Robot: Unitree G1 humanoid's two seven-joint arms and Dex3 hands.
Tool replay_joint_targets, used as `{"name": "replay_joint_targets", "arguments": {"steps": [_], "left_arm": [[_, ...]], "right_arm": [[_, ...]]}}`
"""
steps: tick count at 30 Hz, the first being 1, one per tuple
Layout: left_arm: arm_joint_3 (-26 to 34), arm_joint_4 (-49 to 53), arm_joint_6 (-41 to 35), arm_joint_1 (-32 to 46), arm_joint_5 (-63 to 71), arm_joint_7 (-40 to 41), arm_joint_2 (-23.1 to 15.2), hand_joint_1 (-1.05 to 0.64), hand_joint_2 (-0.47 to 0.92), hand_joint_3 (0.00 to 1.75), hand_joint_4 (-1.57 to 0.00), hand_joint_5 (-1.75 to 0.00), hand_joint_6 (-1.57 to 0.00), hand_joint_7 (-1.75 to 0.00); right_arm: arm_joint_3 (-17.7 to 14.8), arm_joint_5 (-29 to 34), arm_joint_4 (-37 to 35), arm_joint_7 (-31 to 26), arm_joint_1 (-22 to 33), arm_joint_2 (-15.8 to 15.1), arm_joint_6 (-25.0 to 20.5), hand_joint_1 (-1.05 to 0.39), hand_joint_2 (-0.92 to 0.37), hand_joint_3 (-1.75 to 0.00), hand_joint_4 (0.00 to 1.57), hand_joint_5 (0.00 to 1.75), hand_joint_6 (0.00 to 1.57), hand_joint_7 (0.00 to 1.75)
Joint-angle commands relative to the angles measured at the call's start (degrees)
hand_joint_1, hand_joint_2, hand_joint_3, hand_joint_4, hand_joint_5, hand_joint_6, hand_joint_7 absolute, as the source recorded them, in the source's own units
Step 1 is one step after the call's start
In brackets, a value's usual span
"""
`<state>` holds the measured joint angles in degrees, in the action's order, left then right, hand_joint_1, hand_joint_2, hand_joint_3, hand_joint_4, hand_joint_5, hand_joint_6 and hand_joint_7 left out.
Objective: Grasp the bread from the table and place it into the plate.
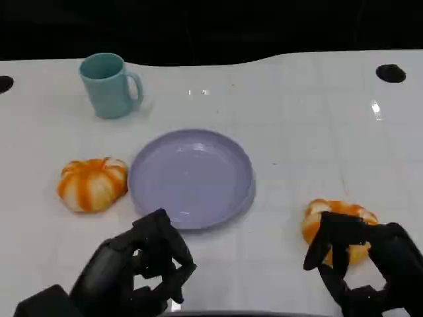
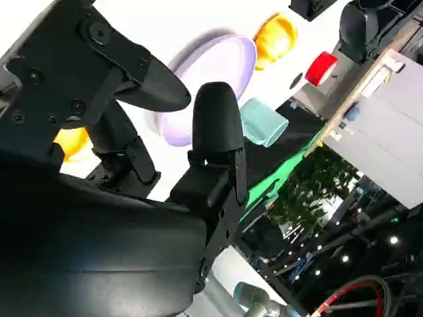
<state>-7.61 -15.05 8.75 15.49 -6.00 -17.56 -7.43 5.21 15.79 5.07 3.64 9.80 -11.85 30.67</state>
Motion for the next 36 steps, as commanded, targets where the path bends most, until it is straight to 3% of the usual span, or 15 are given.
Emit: {"name": "replay_joint_targets", "arguments": {"steps": [1,36], "left_arm": [[0.29,-0.05,0.09,0.20,0.13,0.08,-0.47,-0.54,0.92,0.45,-0.69,-1.75,-0.50,-1.71],[0.43,0.67,0.64,-0.27,-0.12,-0.22,-0.42,-0.53,0.92,0.45,-0.70,-1.75,-0.51,-1.71]], "right_arm": [[-0.27,-0.53,0.06,-0.12,-0.07,-0.22,-0.44,-0.05,-0.16,-1.53,0.94,1.75,0.81,1.43],[-0.30,-0.68,-0.41,-0.15,-0.58,-0.31,-0.43,-0.05,-0.17,-1.52,0.93,1.75,0.81,1.42]]}}
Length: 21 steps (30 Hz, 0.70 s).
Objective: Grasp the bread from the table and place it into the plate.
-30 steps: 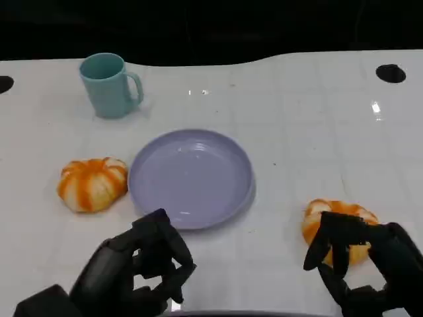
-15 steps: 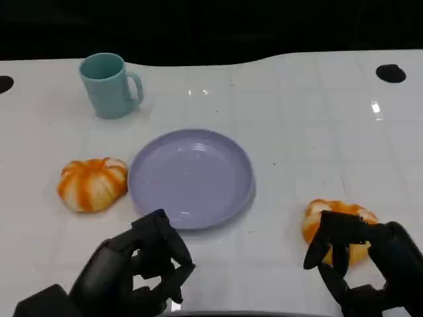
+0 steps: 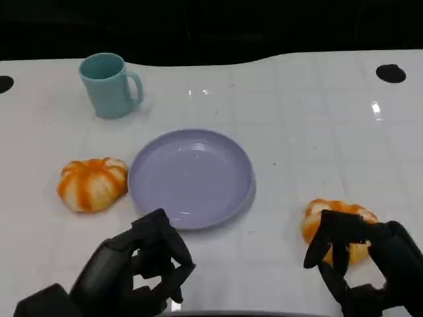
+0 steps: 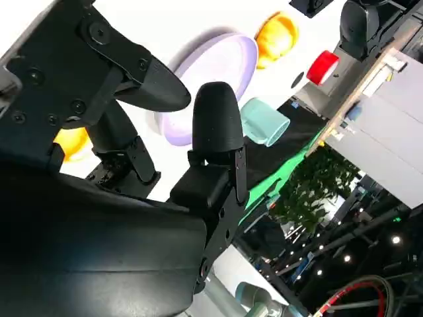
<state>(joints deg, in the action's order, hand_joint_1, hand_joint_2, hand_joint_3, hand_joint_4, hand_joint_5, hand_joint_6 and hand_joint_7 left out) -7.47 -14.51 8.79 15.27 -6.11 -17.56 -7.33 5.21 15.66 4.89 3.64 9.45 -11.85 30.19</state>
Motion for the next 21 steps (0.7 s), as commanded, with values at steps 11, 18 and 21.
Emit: {"name": "replay_joint_targets", "arguments": {"steps": [11,18,21], "left_arm": [[0.46,0.48,1.26,-0.18,0.16,-0.27,-0.70,-0.53,0.92,0.45,-0.69,-1.75,-0.50,-1.71],[0.63,0.50,0.82,-0.12,-0.14,-0.34,-0.84,-0.53,0.92,0.45,-0.70,-1.75,-0.51,-1.71],[0.71,0.55,0.87,-0.08,-0.20,-0.42,-0.94,-0.53,0.92,0.45,-0.70,-1.75,-0.51,-1.70]], "right_arm": [[-0.58,-2.29,1.56,0.89,-0.02,-0.45,-2.06,-0.09,-0.29,-1.34,0.81,1.55,0.78,1.13],[-0.83,-3.70,6.63,3.59,0.16,-1.08,-8.06,-0.12,-0.35,-1.19,0.50,1.29,0.52,0.97],[-1.30,-2.22,10.42,5.19,0.13,-2.29,-12.79,-0.18,-0.39,-1.08,0.32,1.24,0.37,0.95]]}}
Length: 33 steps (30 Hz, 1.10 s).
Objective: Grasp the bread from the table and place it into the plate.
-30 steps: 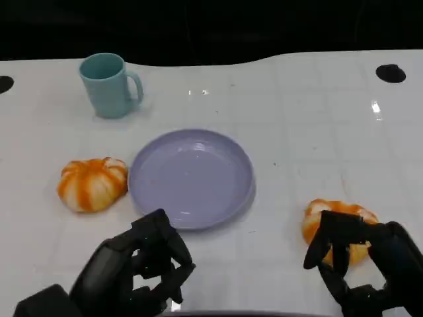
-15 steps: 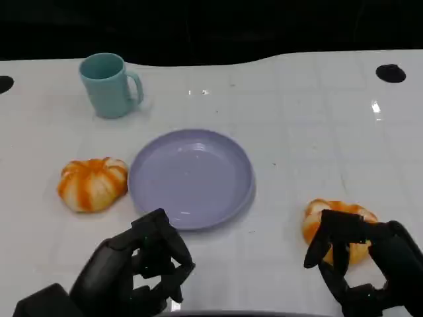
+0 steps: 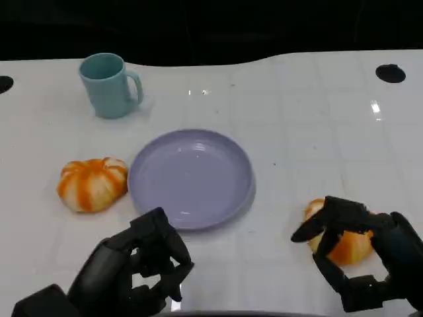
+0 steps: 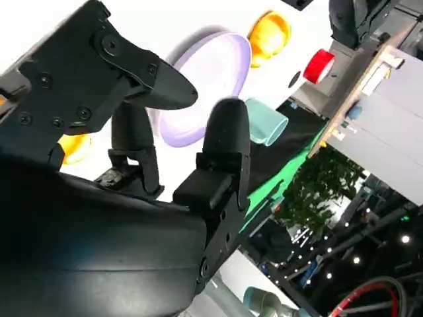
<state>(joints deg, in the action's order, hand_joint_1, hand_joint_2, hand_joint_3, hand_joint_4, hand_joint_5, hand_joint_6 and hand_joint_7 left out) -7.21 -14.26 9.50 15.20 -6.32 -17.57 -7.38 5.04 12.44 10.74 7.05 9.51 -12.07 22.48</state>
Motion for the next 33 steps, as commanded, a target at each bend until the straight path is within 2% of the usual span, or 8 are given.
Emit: {"name": "replay_joint_targets", "arguments": {"steps": [1,3,8,11,13,22,33], "left_arm": [[0.46,0.37,0.32,-0.01,-0.08,-0.47,-0.87,-0.52,0.92,0.45,-0.70,-1.75,-0.51,-1.70],[0.45,0.36,0.27,-0.03,-0.20,-0.50,-0.86,-0.52,0.92,0.45,-0.70,-1.75,-0.50,-1.70],[0.43,0.07,-0.22,0.09,-0.22,-0.48,-0.98,-0.53,0.92,0.44,-0.69,-1.75,-0.50,-1.70],[0.38,-0.02,-0.24,0.09,0.03,-0.38,-1.05,-0.53,0.92,0.44,-0.69,-1.75,-0.50,-1.70],[0.31,-0.12,-0.36,0.15,-0.16,-0.37,-0.94,-0.54,0.92,0.44,-0.68,-1.75,-0.50,-1.70],[-0.36,-0.72,-1.06,0.24,0.29,-0.02,-0.70,-0.54,0.92,0.45,-0.69,-1.75,-0.49,-1.70],[-0.71,-1.30,-0.93,0.47,1.15,0.54,-0.34,-0.55,0.92,0.46,-0.69,-1.75,-0.49,-1.72]], "right_arm": [[-1.26,1.65,5.91,2.67,-0.02,-2.83,-6.89,-0.21,-0.42,-1.02,0.27,1.22,0.32,0.93],[-1.55,2.89,8.54,4.32,-0.22,-4.28,-10.58,-0.22,-0.46,-0.93,0.19,1.19,0.27,0.88],[-2.01,6.23,13.52,8.18,-0.62,-8.38,-17.41,-0.24,-0.62,-0.51,0.04,1.05,0.22,0.57],[-1.65,11.19,16.82,10.02,-0.44,-10.88,-20.84,-0.29,-0.77,-0.20,0.02,0.84,0.23,0.38],[-1.31,14.21,18.62,10.56,-0.17,-11.66,-22.61,-0.29,-0.80,-0.08,0.04,0.73,0.27,0.29],[1.56,26.84,22.44,13.54,-0.36,-12.60,-28.42,-0.30,-0.78,-0.01,0.04,0.63,0.30,0.17],[6.24,34.22,13.58,12.93,-4.78,-11.91,-30.34,-0.37,-0.81,-0.01,0.09,0.59,0.34,0.10]]}}
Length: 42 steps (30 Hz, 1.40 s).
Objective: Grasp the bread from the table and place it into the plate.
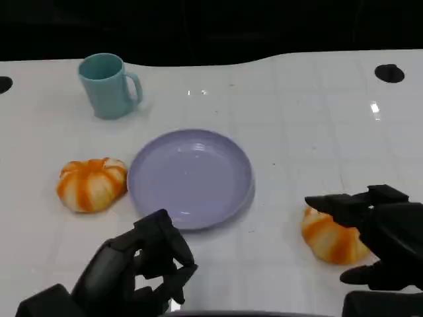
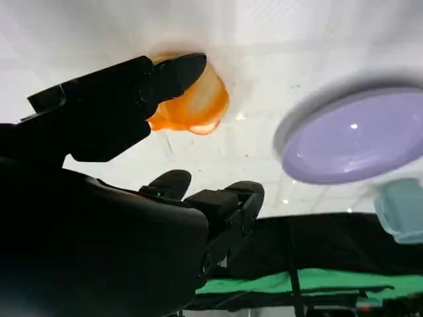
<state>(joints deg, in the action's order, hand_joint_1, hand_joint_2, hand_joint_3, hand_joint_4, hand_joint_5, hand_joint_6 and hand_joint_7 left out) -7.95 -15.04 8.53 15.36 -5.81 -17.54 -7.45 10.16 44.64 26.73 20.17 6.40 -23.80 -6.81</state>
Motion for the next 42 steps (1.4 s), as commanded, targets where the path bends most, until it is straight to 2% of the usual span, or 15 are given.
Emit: {"name": "replay_joint_targets", "arguments": {"steps": [1,14,25,32,37,42], "left_arm": [[0.03,-0.53,0.04,0.30,0.68,0.49,-0.26,-0.55,0.92,0.46,-0.69,-1.75,-0.49,-1.72],[-0.03,-0.72,-0.44,0.22,0.92,0.50,0.04,-0.57,0.92,0.46,-0.71,-1.75,-0.49,-1.73],[-0.25,-0.83,-0.03,0.34,1.32,0.65,0.31,-0.56,0.92,0.46,-0.69,-1.75,-0.49,-1.73],[-0.25,-0.95,0.01,0.44,1.27,0.60,0.44,-0.56,0.92,0.46,-0.69,-1.75,-0.48,-1.73],[-0.24,-0.95,0.30,0.51,1.25,0.52,0.45,-0.57,0.92,0.46,-0.69,-1.75,-0.48,-1.73],[-0.23,-1.30,0.09,0.65,1.13,0.43,0.36,-0.57,0.92,0.46,-0.69,-1.75,-0.48,-1.73]], "right_arm": [[1.37,2.43,-2.87,-0.11,-1.93,-0.17,-1.33,-0.38,-0.82,-0.01,0.09,0.57,0.34,0.09],[4.93,6.34,-11.79,-1.21,-7.08,1.52,-5.26,-0.46,-0.90,-0.02,0.13,0.45,0.36,0.03],[7.35,4.30,-21.24,-2.37,-12.12,4.47,-6.86,-0.47,-0.91,0.00,0.18,0.36,0.39,0.02],[9.43,4.84,-27.28,-2.65,-15.62,5.58,-8.98,-0.48,-0.92,-0.01,0.31,0.25,0.46,0.02],[10.68,4.48,-30.45,-2.63,-17.86,6.54,-11.19,-0.47,-0.92,-0.03,0.38,0.24,0.51,0.03],[11.27,4.55,-32.54,-3.16,-19.64,7.73,-13.33,-0.44,-0.92,-0.11,0.49,0.25,0.63,0.07]]}}
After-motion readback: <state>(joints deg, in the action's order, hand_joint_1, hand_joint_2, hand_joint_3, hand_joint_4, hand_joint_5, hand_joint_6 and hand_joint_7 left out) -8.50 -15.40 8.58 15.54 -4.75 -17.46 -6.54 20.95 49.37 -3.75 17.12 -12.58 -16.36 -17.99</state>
